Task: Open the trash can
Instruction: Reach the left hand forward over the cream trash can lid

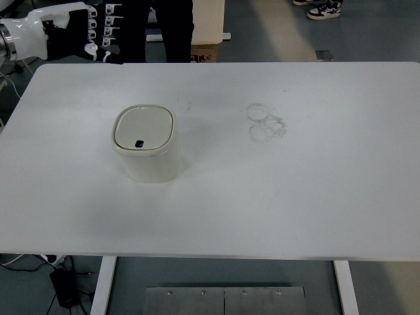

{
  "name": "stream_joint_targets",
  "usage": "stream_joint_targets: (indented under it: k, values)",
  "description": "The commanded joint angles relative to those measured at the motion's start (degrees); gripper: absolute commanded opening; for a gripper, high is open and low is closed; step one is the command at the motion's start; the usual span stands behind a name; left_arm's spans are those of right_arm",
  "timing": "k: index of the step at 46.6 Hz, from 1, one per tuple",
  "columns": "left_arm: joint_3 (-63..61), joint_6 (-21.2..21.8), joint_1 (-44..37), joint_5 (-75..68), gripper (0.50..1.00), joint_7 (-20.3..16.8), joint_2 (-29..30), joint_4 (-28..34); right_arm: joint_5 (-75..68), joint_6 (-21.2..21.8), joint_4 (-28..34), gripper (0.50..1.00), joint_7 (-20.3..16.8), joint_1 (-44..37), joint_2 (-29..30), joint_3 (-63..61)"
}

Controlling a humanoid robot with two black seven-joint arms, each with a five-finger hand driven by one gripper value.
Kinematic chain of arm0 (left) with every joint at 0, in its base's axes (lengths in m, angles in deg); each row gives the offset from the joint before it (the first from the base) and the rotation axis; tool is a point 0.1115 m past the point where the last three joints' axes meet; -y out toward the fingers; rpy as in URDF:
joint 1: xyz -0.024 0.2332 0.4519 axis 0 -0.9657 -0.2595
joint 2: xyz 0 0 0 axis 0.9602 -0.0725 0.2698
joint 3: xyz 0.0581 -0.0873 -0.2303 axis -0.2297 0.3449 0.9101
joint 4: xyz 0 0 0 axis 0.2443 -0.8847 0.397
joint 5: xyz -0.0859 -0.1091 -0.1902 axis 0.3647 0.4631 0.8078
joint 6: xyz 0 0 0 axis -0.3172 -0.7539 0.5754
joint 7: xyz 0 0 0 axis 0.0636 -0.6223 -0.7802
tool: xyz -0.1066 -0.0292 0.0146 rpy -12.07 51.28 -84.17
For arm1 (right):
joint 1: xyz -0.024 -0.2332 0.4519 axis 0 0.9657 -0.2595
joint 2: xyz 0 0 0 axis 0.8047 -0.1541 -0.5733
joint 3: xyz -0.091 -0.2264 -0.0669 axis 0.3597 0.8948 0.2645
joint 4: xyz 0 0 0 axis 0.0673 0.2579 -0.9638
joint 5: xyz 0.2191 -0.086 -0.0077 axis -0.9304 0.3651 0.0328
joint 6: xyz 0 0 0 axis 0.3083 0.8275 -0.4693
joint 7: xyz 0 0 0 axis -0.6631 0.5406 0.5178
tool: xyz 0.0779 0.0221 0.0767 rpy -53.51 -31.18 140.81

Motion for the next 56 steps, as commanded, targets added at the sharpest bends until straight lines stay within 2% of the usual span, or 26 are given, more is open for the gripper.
stream_joint_targets:
  k: [1,5,20,30,43,56]
  values:
    - [-2.7,-1.8,1.7,-2.7,1.0,1.9,1.0,-1.2,0.0,0.0,0.0,0.991,0.0,0.0,0.0,0.0]
    - [-4.8,-4.0,3.3,-4.4,1.0,2.8,1.3,-2.0,0.0,0.0,0.0,0.991,0.0,0.0,0.0,0.0]
    - [-7.9,-4.0,8.3,-13.8,1.0,2.9,2.4,-6.4,0.0,0.0,0.0,0.991,0.0,0.0,0.0,0.0]
    - [-9.6,-4.0,8.4,-19.4,1.0,5.1,4.6,-12.0,0.0,0.1,0.0,0.991,0.0,0.0,0.0,0.0]
    - [-12.3,-4.0,8.4,-19.9,1.0,5.0,4.1,-17.3,0.0,0.0,0.0,0.991,0.0,0.0,0.0,0.0]
    - [-15.5,-4.0,9.2,-20.0,1.0,5.0,4.0,-19.3,0.0,0.0,0.0,0.991,0.0,0.0,0.0,0.0]
